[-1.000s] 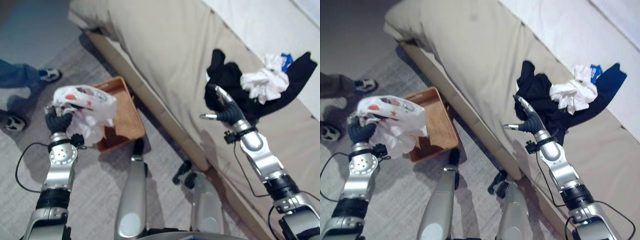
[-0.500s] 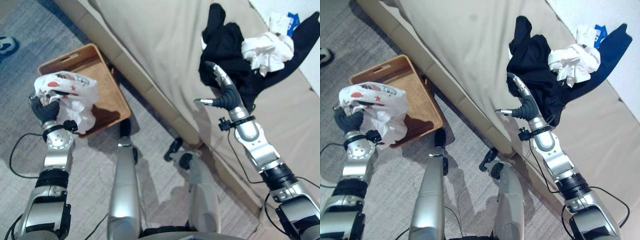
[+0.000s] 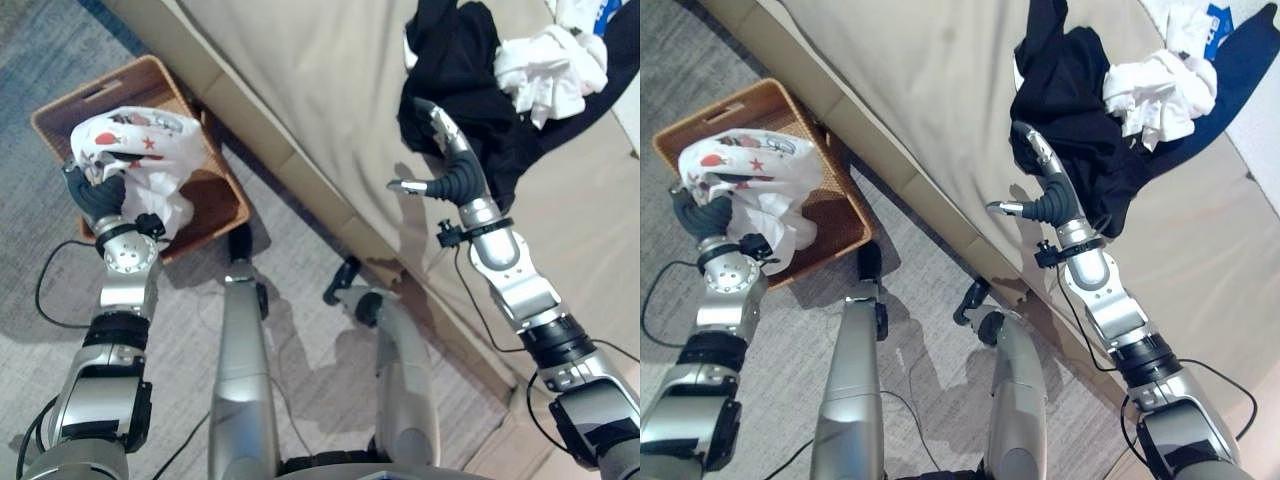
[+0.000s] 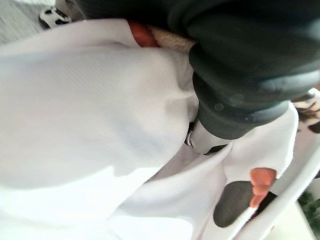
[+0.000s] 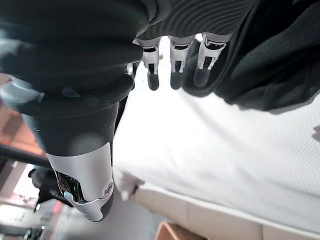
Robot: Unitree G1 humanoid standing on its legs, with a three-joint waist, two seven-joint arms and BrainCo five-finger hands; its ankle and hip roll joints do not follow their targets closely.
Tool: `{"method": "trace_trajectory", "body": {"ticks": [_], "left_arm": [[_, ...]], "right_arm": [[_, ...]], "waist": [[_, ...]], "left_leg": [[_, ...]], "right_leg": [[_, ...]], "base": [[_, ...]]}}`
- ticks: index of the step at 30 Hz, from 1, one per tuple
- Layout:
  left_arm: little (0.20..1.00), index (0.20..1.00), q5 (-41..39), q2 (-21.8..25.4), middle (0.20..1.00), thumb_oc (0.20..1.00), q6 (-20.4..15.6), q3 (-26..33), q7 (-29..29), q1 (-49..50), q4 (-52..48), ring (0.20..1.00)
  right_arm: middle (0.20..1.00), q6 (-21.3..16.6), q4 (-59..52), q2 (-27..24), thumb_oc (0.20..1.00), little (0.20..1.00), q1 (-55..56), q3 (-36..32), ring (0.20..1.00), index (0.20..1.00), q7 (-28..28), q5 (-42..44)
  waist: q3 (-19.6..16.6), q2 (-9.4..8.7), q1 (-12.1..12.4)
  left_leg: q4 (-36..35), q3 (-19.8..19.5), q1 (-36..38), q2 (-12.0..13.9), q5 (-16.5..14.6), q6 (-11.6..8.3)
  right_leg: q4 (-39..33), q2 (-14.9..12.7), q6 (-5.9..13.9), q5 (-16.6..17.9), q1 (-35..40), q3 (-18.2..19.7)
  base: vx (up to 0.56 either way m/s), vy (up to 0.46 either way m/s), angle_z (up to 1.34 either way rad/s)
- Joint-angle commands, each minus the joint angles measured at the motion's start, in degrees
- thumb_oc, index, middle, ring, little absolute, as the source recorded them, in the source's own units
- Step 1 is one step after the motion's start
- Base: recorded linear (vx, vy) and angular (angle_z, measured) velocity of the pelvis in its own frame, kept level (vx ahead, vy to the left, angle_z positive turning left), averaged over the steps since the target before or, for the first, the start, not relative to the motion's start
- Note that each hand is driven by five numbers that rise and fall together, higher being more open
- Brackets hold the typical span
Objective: Pick up clothes into the bucket
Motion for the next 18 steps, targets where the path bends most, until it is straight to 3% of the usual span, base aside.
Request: {"method": "trace_trajectory", "body": {"ticks": [1,11,18], "left_arm": [[0.200,0.200,-1.3,1.9,0.200,0.200,-1.5,0.4,1.6,-1.0,1.3,0.200],[0.200,0.200,-10.8,-0.5,0.200,0.200,-1.3,2.4,-1.4,-2.1,9.8,0.200],[0.200,0.200,-17.1,-0.3,0.200,0.200,2.0,5.4,-2.8,-3.8,18.5,0.200]], "right_arm": [[1.000,-4.7,-6.0,-2.2,1.000,1.000,1.4,0.2,1.000,1.000,-0.9,1.8],[1.000,-5.0,-8.1,-3.8,1.000,1.000,2.3,0.8,1.000,1.000,-0.4,2.6],[1.000,-4.6,-9.0,-6.0,1.000,1.000,1.4,1.8,1.000,1.000,-0.5,3.5]], "waist": [[-3.7,-0.89,-0.3],[-5.8,-1.29,-1.8],[-7.0,-1.54,-2.8]], "left_leg": [[4.5,-0.1,0.0,2.2,-6.3,0.98],[12.2,-1.1,-5.8,2.6,-9.4,1.66],[15.0,-1.1,-8.2,3.1,-10.6,1.91]], "right_leg": [[-2.5,-1.7,7.87,7.0,-1.4,7.1],[3.7,-1.2,7.45,4.8,-7.5,8.7],[5.4,-0.9,7.48,4.2,-9.8,9.3]], "base": [[0.00,0.025,-0.15],[0.02,0.025,-0.10],[0.01,0.016,-0.10]]}}
